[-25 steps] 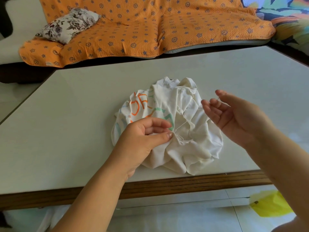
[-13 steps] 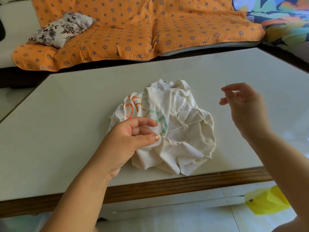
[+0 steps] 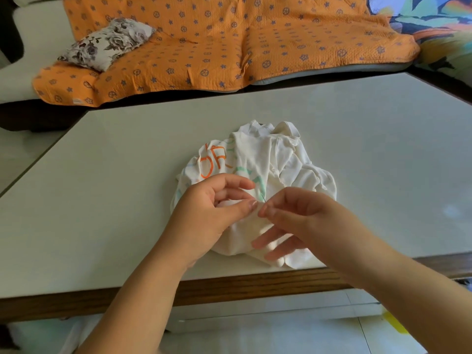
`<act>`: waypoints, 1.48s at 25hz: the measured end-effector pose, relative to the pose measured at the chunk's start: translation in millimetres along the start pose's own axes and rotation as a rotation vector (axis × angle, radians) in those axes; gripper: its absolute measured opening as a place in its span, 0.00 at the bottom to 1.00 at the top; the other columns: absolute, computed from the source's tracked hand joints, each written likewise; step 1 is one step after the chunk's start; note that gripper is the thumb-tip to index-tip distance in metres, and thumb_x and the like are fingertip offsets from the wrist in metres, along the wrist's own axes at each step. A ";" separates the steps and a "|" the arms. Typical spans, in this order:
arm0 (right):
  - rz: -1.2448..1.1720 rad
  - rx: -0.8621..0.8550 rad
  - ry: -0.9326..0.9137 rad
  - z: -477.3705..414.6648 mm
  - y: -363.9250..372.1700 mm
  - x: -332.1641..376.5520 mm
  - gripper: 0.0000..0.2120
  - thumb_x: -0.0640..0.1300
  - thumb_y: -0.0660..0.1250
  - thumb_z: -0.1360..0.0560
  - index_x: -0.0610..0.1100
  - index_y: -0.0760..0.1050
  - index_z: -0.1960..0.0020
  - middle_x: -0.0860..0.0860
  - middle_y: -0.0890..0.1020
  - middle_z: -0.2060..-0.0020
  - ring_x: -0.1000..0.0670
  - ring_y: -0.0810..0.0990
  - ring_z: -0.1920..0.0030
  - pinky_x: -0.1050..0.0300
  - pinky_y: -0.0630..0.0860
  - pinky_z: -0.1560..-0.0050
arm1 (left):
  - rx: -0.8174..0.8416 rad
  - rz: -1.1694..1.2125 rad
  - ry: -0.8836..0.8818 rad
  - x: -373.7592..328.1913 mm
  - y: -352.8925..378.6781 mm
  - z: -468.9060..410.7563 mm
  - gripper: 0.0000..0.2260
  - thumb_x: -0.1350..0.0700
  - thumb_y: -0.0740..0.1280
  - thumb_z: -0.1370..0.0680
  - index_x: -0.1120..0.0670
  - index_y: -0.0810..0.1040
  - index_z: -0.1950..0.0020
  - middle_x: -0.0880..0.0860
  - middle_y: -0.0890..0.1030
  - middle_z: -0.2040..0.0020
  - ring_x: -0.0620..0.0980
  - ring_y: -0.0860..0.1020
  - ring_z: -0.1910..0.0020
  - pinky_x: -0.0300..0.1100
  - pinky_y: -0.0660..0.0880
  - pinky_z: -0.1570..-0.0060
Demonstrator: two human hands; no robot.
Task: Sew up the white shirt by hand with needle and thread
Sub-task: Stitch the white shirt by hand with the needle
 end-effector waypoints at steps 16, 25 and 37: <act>0.386 -0.366 -0.416 -0.1 -16.0 -5.5 0.06 0.45 0.65 0.24 0.53 0.80 0.56 0.61 0.80 0.56 0.55 0.82 0.62 0.64 0.77 0.64 | 0.054 -0.138 -0.035 7.7 -3.6 -2.4 0.04 0.53 0.73 0.27 0.43 0.84 0.59 0.40 0.81 0.64 0.42 0.76 0.63 0.37 0.70 0.58; 0.278 -0.167 -0.172 4.4 -7.2 -11.4 0.09 0.43 0.65 0.22 0.55 0.82 0.53 0.52 0.80 0.75 0.55 0.77 0.78 0.69 0.69 0.75 | 0.074 0.062 -0.097 0.0 0.2 1.3 0.02 0.52 0.72 0.30 0.45 0.84 0.60 0.48 0.85 0.60 0.41 0.81 0.59 0.41 0.72 0.51; 0.273 -0.180 -0.119 0.7 -7.1 -14.0 0.08 0.44 0.65 0.21 0.54 0.82 0.54 0.50 0.80 0.75 0.52 0.78 0.78 0.65 0.72 0.75 | 0.098 0.087 -0.094 -0.3 1.2 2.1 0.05 0.50 0.72 0.34 0.46 0.85 0.60 0.50 0.86 0.58 0.42 0.82 0.56 0.39 0.72 0.49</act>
Point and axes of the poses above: each hand's wrist, its own z-axis away from the middle knuckle, its own y-axis out of the palm, x = y × z, the point moved 3 cm from there along -z, towards the middle knuckle
